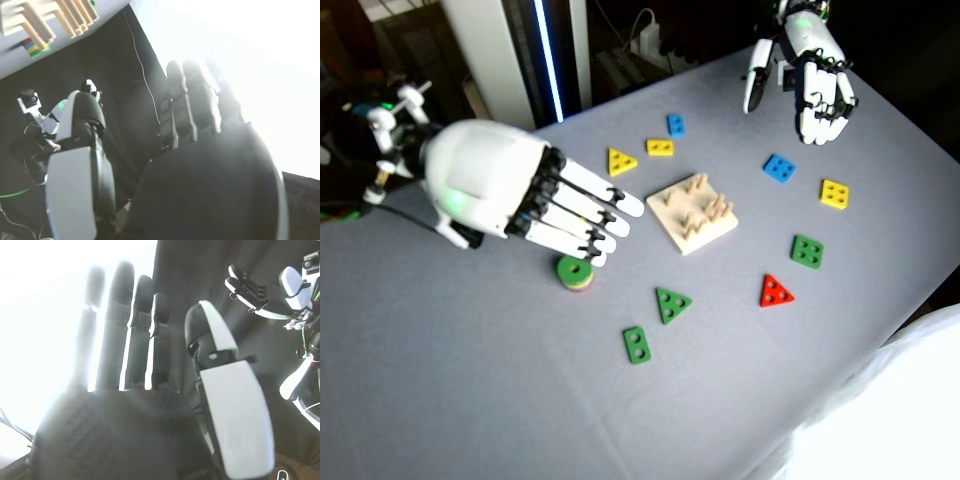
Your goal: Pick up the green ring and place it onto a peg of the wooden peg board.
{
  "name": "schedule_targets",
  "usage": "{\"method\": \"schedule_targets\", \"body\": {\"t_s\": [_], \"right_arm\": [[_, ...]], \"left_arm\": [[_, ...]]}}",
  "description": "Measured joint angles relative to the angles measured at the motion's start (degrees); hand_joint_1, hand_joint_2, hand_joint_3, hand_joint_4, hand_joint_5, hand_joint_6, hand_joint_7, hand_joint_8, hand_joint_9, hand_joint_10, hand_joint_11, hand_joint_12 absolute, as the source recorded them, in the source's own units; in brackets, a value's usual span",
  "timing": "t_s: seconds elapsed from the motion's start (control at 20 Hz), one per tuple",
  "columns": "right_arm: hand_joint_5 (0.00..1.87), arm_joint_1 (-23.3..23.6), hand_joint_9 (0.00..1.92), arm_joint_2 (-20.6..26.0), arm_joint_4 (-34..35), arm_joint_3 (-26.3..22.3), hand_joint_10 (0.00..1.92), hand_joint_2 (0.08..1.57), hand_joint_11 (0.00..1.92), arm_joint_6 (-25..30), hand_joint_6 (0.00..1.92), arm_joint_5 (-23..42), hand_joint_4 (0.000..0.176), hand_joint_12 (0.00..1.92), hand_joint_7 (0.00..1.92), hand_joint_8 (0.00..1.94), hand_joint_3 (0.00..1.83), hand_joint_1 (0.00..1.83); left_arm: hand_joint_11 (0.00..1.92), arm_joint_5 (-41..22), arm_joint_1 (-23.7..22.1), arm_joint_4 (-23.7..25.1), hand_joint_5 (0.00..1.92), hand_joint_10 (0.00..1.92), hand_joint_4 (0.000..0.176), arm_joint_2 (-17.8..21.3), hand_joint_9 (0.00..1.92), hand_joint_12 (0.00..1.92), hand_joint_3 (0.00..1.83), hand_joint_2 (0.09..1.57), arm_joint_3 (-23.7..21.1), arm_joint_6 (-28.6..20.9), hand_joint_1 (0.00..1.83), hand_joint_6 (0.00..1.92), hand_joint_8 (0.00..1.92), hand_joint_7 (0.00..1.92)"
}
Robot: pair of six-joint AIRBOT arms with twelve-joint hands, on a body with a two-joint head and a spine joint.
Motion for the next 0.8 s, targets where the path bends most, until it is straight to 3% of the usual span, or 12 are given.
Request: {"method": "schedule_targets", "body": {"t_s": [0.05,0.1,0.15,0.25,0.35,0.45,0.55,0.6,0.65,0.7,0.8], "right_arm": [[0.42,0.3,0.32,0.0,-0.1,0.0,0.0,1.15,0.24,0.0,0.01,-0.1,0.036,0.3,0.33,0.0,0.0,0.68],[0.42,0.4,0.32,0.0,-0.2,0.0,0.0,1.15,0.23,0.2,0.01,-0.1,0.032,0.29,0.32,0.0,0.0,0.68],[0.42,0.4,0.32,0.0,-0.4,0.0,0.0,1.15,0.23,0.2,0.01,0.0,0.033,0.29,0.32,0.0,0.0,0.68],[0.42,0.5,0.32,0.0,-1.1,0.0,0.0,1.16,0.24,0.4,0.0,0.0,0.036,0.29,0.31,0.0,0.0,0.69],[0.38,0.8,0.31,0.0,-1.7,0.0,0.01,1.11,0.24,0.4,0.0,0.4,0.026,0.28,0.3,0.0,0.0,0.81],[0.33,0.8,0.32,0.0,-1.6,0.1,0.0,1.04,0.25,0.3,0.0,-0.2,0.038,0.26,0.32,0.0,0.0,0.87],[0.27,0.8,0.31,0.0,-1.7,0.9,0.0,1.0,0.23,0.4,0.0,-2.4,0.038,0.25,0.31,0.0,0.0,0.91],[0.24,0.8,0.28,0.1,-1.5,0.9,0.0,0.99,0.2,0.4,0.0,-3.7,0.051,0.23,0.28,0.0,0.0,0.9],[0.24,0.8,0.28,0.1,-1.6,1.0,0.0,0.98,0.21,0.4,0.0,-4.3,0.053,0.24,0.27,0.0,0.0,0.9],[0.23,0.8,0.28,0.1,-2.3,1.2,0.0,0.98,0.21,0.5,0.0,-5.0,0.065,0.24,0.26,0.0,0.0,0.9],[0.22,0.8,0.28,0.1,-3.5,2.2,0.01,0.96,0.12,1.2,0.01,-7.0,0.078,0.46,0.26,0.01,0.0,0.94]], "left_arm": [[0.0,-0.1,0.0,0.1,0.39,0.03,0.019,0.0,0.24,0.82,0.0,1.05,0.0,0.0,0.5,0.01,0.01,0.27],[0.0,0.0,0.0,0.1,0.38,0.02,0.021,0.0,0.23,0.82,0.0,1.05,0.0,0.0,0.5,0.0,0.0,0.27],[0.0,0.0,0.0,0.0,0.37,0.01,0.032,0.0,0.21,0.76,0.0,1.05,0.0,0.0,0.52,0.0,0.0,0.26],[0.0,0.0,0.0,-0.1,0.36,0.0,0.022,0.0,0.2,0.73,0.0,1.04,0.0,0.0,0.55,0.0,0.0,0.25],[0.0,0.0,0.0,-0.1,0.34,0.0,0.038,0.0,0.19,0.72,0.0,1.03,0.0,-0.1,0.58,0.0,0.0,0.23],[0.0,0.3,0.0,-0.2,0.31,0.0,0.052,0.0,0.21,0.78,0.0,1.0,0.0,-0.2,0.64,0.0,0.0,0.22],[0.0,0.3,0.0,0.0,0.25,0.0,0.081,-0.1,0.19,0.77,0.0,0.97,0.2,-0.2,0.7,0.0,0.0,0.19],[0.0,0.3,0.0,-0.2,0.21,0.0,0.094,-0.3,0.16,0.69,0.0,0.95,0.2,-0.2,0.74,0.0,0.0,0.15],[0.0,0.4,0.0,-0.1,0.18,0.0,0.093,-0.3,0.12,0.61,0.0,0.94,0.2,-0.2,0.76,0.0,0.0,0.1],[0.0,0.5,0.0,0.0,0.16,0.0,0.096,-0.3,0.09,0.56,0.0,0.93,0.2,-0.2,0.74,0.0,0.0,0.07],[0.0,0.5,0.0,0.0,0.14,0.0,0.081,-0.3,0.03,0.43,0.0,0.93,0.2,-0.2,0.7,0.0,0.0,0.03]]}}
